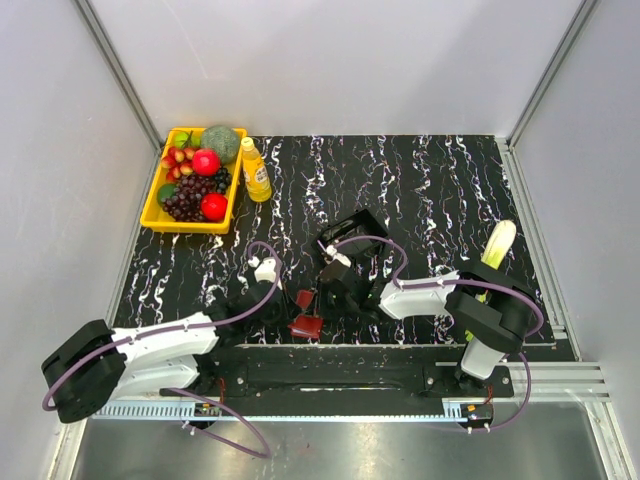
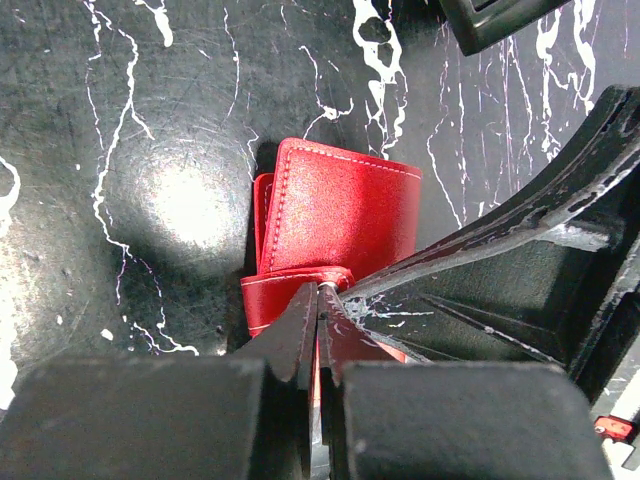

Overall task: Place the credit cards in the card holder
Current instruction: Close the card holder at the center of the board.

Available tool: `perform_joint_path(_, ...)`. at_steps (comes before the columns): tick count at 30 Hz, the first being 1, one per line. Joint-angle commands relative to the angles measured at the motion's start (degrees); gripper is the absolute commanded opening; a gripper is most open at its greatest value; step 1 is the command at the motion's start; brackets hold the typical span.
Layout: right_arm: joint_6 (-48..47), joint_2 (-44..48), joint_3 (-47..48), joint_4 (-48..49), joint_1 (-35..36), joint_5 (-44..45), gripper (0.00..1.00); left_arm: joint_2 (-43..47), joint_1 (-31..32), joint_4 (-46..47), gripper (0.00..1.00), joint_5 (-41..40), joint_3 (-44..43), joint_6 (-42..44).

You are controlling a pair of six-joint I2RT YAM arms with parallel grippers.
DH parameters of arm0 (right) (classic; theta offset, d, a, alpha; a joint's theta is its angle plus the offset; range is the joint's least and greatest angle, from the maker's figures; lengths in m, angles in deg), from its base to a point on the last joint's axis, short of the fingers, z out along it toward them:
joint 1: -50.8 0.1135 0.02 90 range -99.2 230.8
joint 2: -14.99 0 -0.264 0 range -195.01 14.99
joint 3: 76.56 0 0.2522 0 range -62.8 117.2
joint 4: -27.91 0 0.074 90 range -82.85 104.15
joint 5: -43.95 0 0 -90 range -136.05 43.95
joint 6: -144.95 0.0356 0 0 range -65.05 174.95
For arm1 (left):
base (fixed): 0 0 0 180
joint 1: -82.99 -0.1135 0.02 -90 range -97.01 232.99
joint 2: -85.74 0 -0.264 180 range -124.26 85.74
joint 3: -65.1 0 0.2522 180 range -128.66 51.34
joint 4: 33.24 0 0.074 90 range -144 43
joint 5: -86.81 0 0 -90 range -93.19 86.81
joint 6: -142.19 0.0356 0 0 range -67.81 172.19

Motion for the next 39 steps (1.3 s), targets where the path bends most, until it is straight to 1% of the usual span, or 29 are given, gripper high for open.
perform_joint_path(1,-1.4,-1.7,-0.8,-3.1,0.0,2.7,0.00,-0.9,1.0,1.4,0.00,1.9,0.4,-1.1)
perform_joint_path(6,-1.8,-1.9,-0.6,-3.7,0.0,2.7,0.00,-1.9,1.0,2.1,0.00,2.3,0.4,-0.5)
perform_joint_path(8,-1.9,-2.2,-0.4,-3.7,-0.1,2.5,0.00,-3.5,1.2,4.0,0.00,3.6,0.4,0.4)
perform_joint_path(11,-2.2,-2.2,-0.4,-3.6,0.0,2.3,0.01,-6.9,1.7,3.5,0.00,3.5,-0.9,1.4)
perform_joint_path(13,-2.5,-2.0,-0.5,-3.5,0.0,2.3,0.06,-9.7,2.3,2.3,0.00,2.7,-2.0,1.2)
perform_joint_path(14,-2.5,-1.7,-0.7,-3.4,0.0,2.3,0.06,-11.0,2.7,1.8,0.00,2.4,-2.7,1.0)
perform_joint_path(17,-2.3,-0.6,-1.2,-3.3,-0.1,3.4,0.13,-14.8,4.5,-0.6,0.00,0.3,-4.3,0.2)
perform_joint_path(19,-2.5,0.9,-1.8,-3.4,0.0,4.6,0.14,-17.3,5.3,-1.1,0.00,-0.6,-4.7,-0.3)
perform_joint_path(21,-2.5,2.9,-2.7,-3.7,0.0,6.1,0.20,-19.0,6.2,-1.2,0.00,-1.0,-4.8,-0.8)
perform_joint_path(24,-2.3,7.3,-4.7,-4.3,0.0,10.0,0.22,-20.4,6.8,-1.1,0.00,-1.2,-4.9,-1.4)
perform_joint_path(25,-2.2,9.1,-5.5,-4.3,-0.1,11.2,0.25,-20.5,6.9,-1.1,0.00,-1.4,-4.9,-1.5)
perform_joint_path(26,-2.3,10.4,-5.8,-4.6,-0.1,12.5,0.26,-20.4,6.9,-1.2,0.00,-1.4,-5.0,-1.4)
perform_joint_path(28,-2.9,12.2,-6.1,-5.1,-0.2,13.9,0.27,-20.2,7.0,-1.8,0.00,-1.7,-5.4,-1.4)
perform_joint_path(34,-3.6,12.1,-5.1,-6.7,-0.9,16.1,0.28,-21.0,7.1,-2.2,0.00,-1.7,-6.3,-1.0)
perform_joint_path(39,-4.7,11.3,-4.5,-6.3,-2.3,15.0,0.23,-21.4,7.3,-2.2,0.00,-1.6,-6.8,-0.7)
